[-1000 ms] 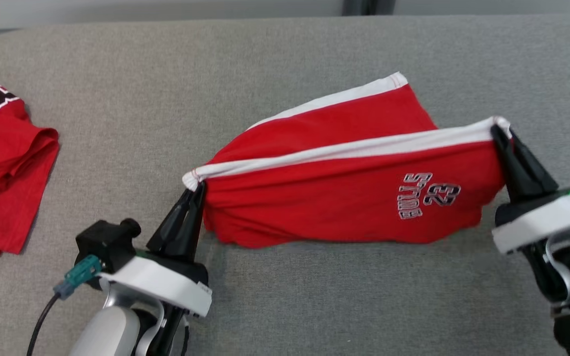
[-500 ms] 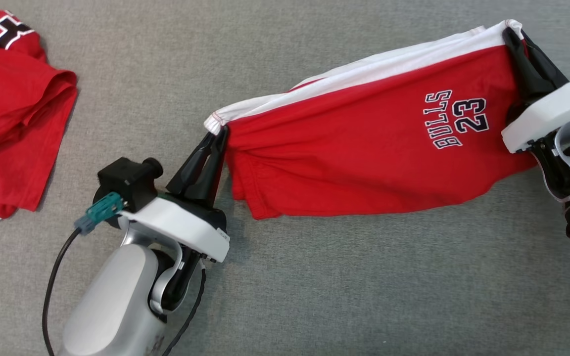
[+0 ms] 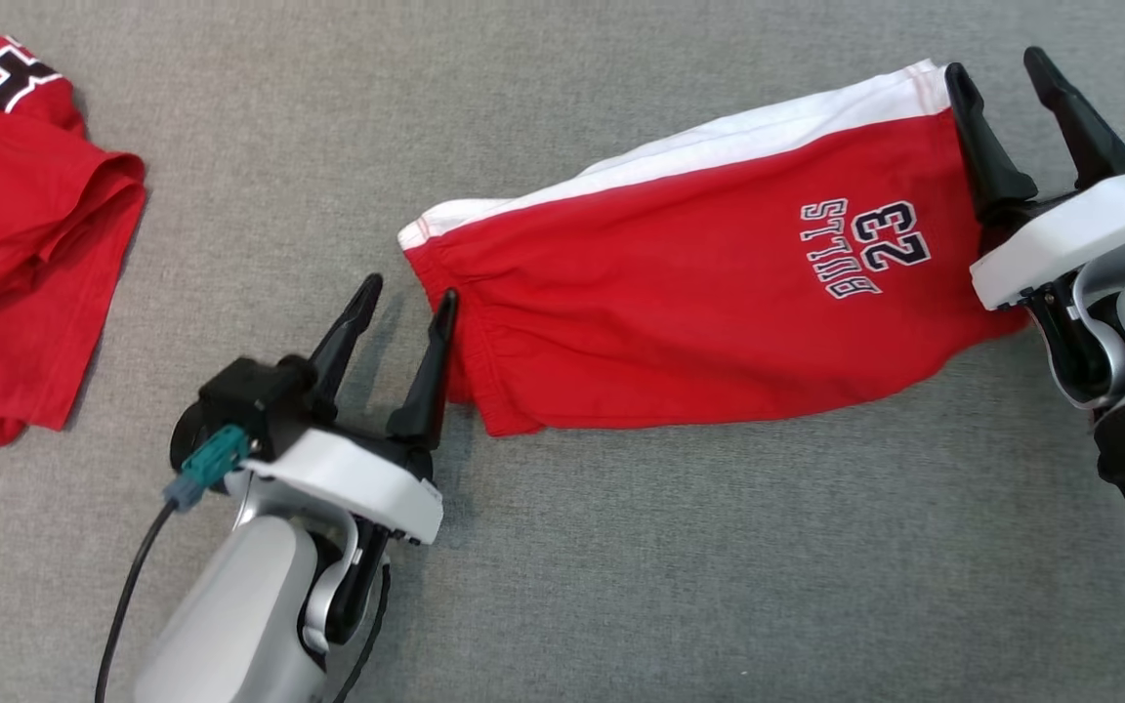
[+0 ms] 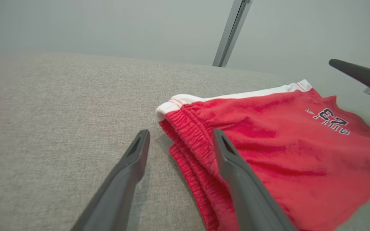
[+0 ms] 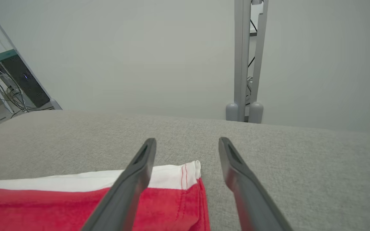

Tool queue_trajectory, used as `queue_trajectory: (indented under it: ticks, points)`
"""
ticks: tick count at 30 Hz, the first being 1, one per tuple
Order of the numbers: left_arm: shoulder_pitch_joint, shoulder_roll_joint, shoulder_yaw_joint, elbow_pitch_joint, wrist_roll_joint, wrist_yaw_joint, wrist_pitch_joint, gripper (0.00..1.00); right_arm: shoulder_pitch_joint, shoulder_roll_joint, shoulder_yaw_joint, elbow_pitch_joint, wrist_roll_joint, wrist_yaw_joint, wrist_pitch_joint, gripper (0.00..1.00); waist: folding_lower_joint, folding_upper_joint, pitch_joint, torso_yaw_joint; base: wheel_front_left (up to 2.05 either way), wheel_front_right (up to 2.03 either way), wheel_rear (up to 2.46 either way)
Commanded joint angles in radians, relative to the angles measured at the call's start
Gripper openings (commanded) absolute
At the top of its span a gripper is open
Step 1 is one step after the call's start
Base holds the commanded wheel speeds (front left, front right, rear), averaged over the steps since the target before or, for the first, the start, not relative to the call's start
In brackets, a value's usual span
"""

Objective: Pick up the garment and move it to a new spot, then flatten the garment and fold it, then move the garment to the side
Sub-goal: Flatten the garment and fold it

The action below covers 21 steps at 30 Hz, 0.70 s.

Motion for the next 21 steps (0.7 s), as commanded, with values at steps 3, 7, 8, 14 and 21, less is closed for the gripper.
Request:
queue_trajectory:
  ticks: [3,7,8,14,21]
  points:
    - [0.043,0.007,0.029,-0.026,0.018,0.049,-0.040,1.00,0.085,0.015,-0.106,-0.090,-0.070,0.000,-0.008,1.00,0.0000,0.0000,-0.036,-0.028,0.00,0.00,0.00]
    - [0.084,0.004,0.072,-0.064,0.029,0.095,-0.069,1.00,0.201,0.064,-0.246,-0.195,-0.180,0.000,-0.008,1.00,0.0000,0.0000,-0.071,-0.046,0.00,0.00,0.00]
    - [0.091,0.004,0.084,-0.073,0.032,0.102,-0.075,1.00,0.232,0.079,-0.273,-0.220,-0.208,0.000,-0.008,1.00,0.0000,0.0000,-0.080,-0.050,0.00,0.00,0.00]
    - [0.125,0.015,0.153,-0.139,0.089,0.139,-0.083,1.00,0.414,0.159,-0.379,-0.363,-0.327,0.000,-0.008,1.00,0.0000,0.0000,-0.136,-0.074,0.00,0.00,0.00]
    - [0.163,0.028,0.181,-0.145,0.148,0.136,-0.084,1.00,0.525,0.187,-0.424,-0.426,-0.368,0.000,-0.009,1.00,0.0000,0.0000,-0.168,-0.080,0.00,0.00,0.00]
